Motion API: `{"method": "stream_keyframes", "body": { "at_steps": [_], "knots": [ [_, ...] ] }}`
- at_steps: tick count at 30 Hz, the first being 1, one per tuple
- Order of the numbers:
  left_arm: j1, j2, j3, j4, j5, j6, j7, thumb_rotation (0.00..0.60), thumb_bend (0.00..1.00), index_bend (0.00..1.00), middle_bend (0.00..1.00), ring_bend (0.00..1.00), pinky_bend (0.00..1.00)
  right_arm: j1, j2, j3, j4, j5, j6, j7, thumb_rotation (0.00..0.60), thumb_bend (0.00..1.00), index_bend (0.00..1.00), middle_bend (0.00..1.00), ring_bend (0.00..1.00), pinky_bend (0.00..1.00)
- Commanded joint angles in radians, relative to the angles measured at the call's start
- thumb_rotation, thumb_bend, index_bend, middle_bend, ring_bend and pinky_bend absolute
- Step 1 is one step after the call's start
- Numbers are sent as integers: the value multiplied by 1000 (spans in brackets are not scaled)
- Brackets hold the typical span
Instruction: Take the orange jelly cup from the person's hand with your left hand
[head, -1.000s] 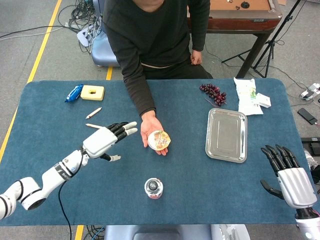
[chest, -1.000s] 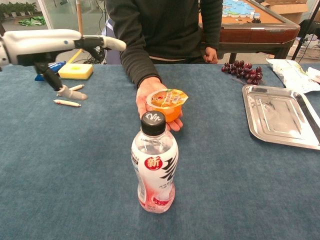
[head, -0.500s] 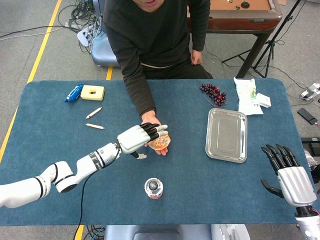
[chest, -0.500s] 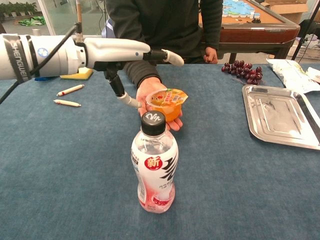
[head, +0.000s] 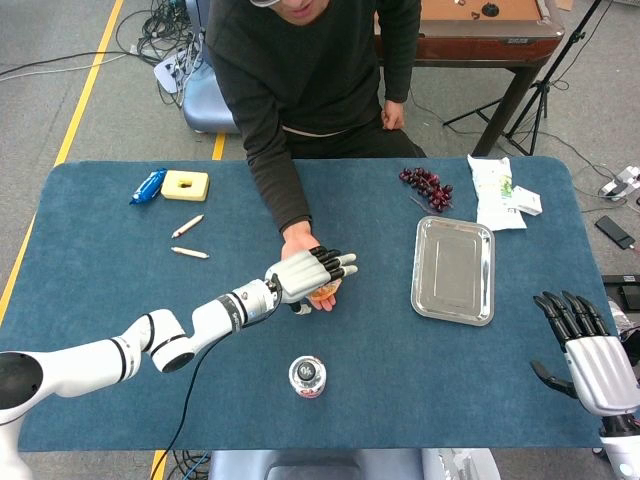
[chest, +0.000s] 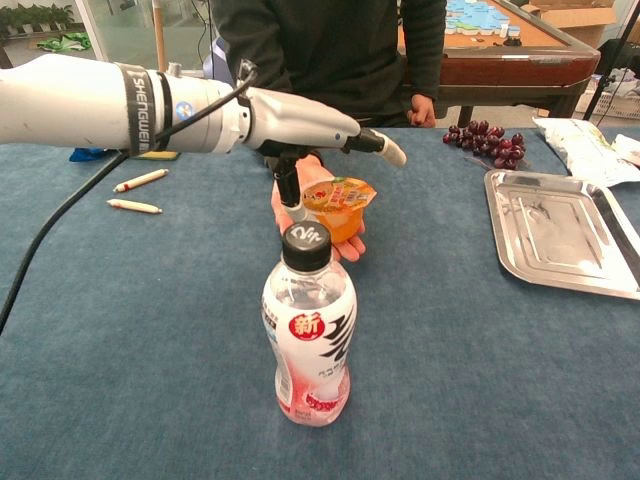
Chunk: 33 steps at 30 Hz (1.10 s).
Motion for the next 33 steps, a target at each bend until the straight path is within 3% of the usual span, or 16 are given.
{"method": "stream_keyframes", "body": {
  "at_steps": [1, 9, 14, 16, 19, 21, 23, 27, 33],
  "knots": [
    [-34, -26, -1, 18, -73, -46, 68, 600, 197, 0, 0, 0, 91, -2, 4, 0, -2, -4, 6, 3, 600, 190, 90, 99, 0, 88],
    [-53, -53, 17, 48, -187, -58, 147, 600, 197, 25, 0, 0, 99, -13, 4, -4, 7, 3, 13, 17, 600, 190, 90, 99, 0, 88],
    [-54, -70, 27, 76, -216, -37, 160, 600, 197, 109, 0, 19, 200, -20, 8, -3, 9, 4, 26, 21, 600, 190, 90, 99, 0, 88],
    [-54, -84, 23, 89, -228, -24, 154, 600, 197, 147, 0, 63, 249, -21, 9, -3, 8, 5, 24, 21, 600, 190, 90, 99, 0, 88],
    [-55, -100, 23, 107, -240, -22, 139, 600, 197, 230, 47, 250, 408, -24, 10, -3, 7, 5, 28, 20, 600, 190, 90, 99, 0, 88],
    [-56, -109, 27, 121, -240, -19, 140, 600, 197, 259, 81, 309, 456, -27, 10, -3, 7, 5, 31, 21, 600, 191, 90, 99, 0, 88],
    [-53, -118, 27, 132, -241, -7, 133, 600, 197, 289, 109, 334, 482, -30, 10, -4, 8, 7, 34, 22, 600, 191, 90, 99, 0, 88],
    [-36, -122, 15, 130, -234, 28, 87, 600, 197, 399, 273, 450, 588, -34, 10, -3, 12, 13, 36, 26, 600, 190, 90, 99, 0, 88],
    [7, -46, 19, 79, -189, 84, 28, 600, 197, 442, 327, 470, 625, -36, 9, -2, 17, 10, 40, 31, 600, 190, 90, 99, 0, 88]
  ]
}}
